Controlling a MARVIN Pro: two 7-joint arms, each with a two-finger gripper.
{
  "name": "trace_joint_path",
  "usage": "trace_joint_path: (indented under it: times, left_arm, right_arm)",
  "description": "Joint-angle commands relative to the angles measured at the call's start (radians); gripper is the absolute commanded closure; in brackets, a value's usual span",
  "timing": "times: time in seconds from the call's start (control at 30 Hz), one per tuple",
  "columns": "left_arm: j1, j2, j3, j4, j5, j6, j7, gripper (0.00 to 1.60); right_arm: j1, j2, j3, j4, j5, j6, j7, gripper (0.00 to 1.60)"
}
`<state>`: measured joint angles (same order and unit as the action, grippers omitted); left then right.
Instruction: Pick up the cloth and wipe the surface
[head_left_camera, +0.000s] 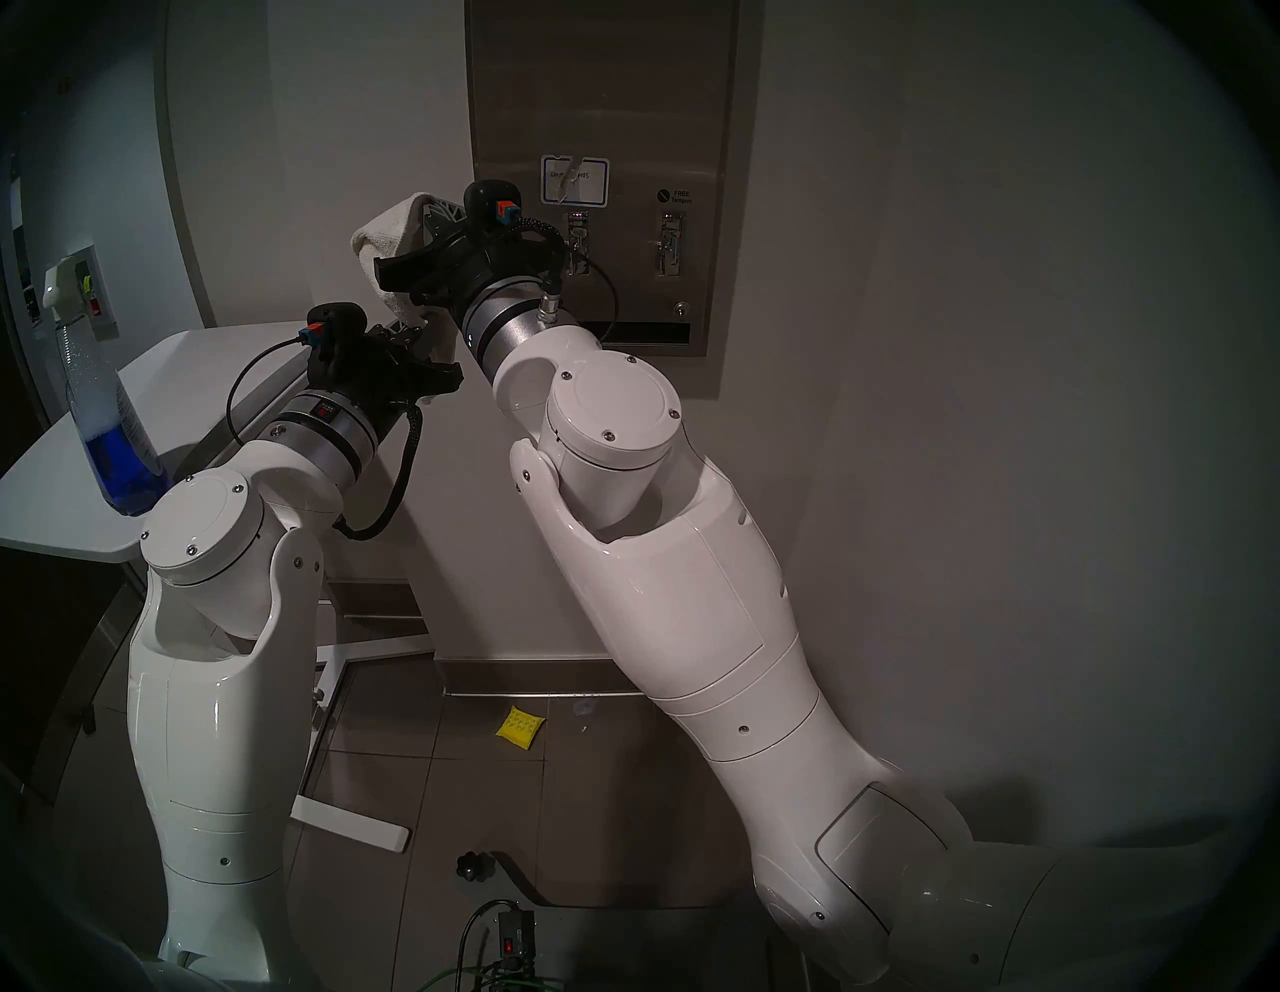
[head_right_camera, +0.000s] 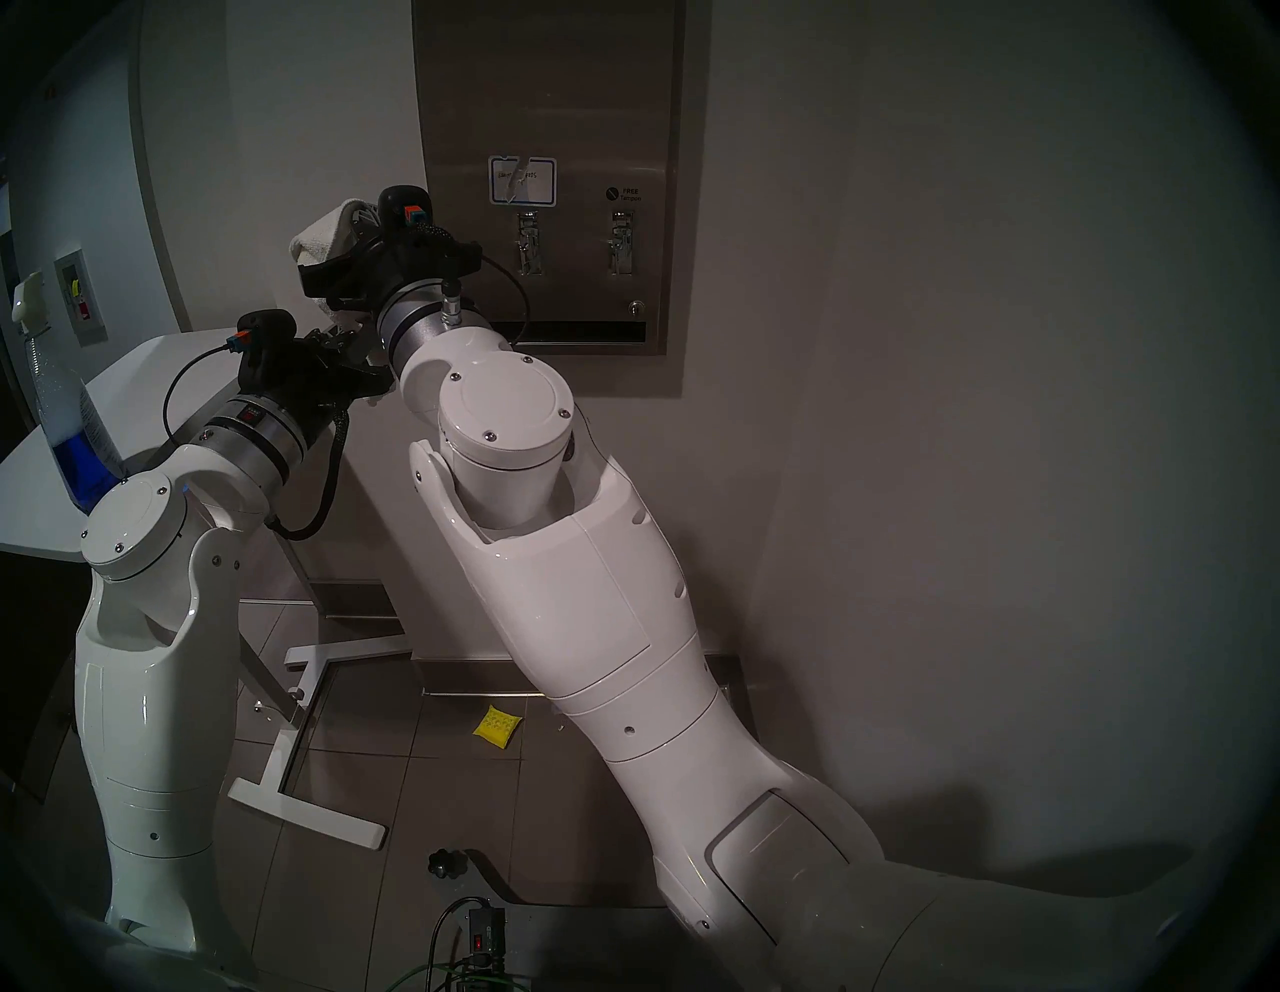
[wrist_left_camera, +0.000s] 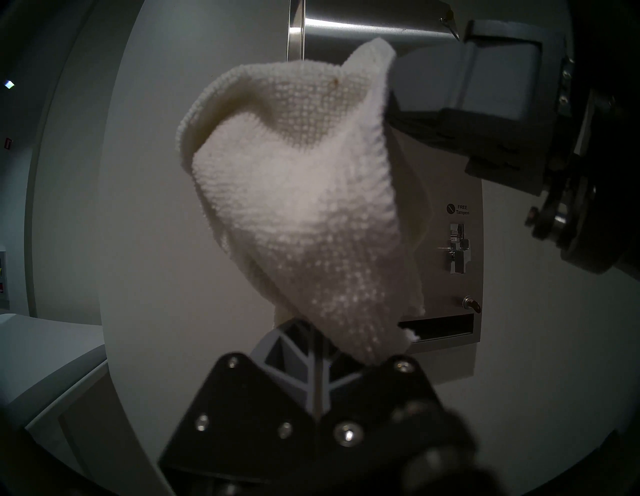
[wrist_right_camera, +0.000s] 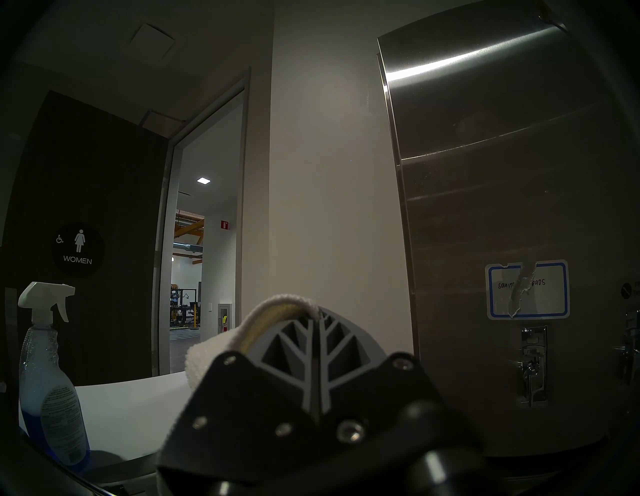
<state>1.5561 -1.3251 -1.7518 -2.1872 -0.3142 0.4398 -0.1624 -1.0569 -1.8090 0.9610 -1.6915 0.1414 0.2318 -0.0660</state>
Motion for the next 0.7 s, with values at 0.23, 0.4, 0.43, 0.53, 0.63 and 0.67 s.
trace_joint_path:
  times: [0.23,0.4,0.43,0.53,0.63,0.67]
  left_arm:
    - [-0.021,0.000,-0.008,-0.034,0.005,-0.026,-0.006,1.60]
    - [-0.021,0.001,-0.025,-0.035,0.006,-0.028,-0.008,1.60]
    - [-0.021,0.002,-0.029,-0.034,0.006,-0.028,-0.009,1.60]
    - [-0.022,0.001,-0.036,-0.034,0.006,-0.029,-0.011,1.60]
    - [-0.024,-0.002,-0.041,-0.033,0.004,-0.030,-0.012,1.60]
    - [-0.024,-0.003,-0.043,-0.033,0.004,-0.030,-0.013,1.60]
  right_arm:
    - [0.024,-0.012,0.007,-0.038,-0.009,-0.021,0.008,0.53]
    - [0.022,-0.014,0.008,-0.038,-0.011,-0.022,0.011,0.53]
    - [0.022,-0.014,0.009,-0.038,-0.012,-0.022,0.012,0.53]
    - [0.021,-0.015,0.010,-0.038,-0.013,-0.022,0.013,0.53]
    - [0.020,-0.016,0.010,-0.038,-0.014,-0.022,0.015,0.53]
    - [0.020,-0.016,0.011,-0.038,-0.015,-0.022,0.015,0.53]
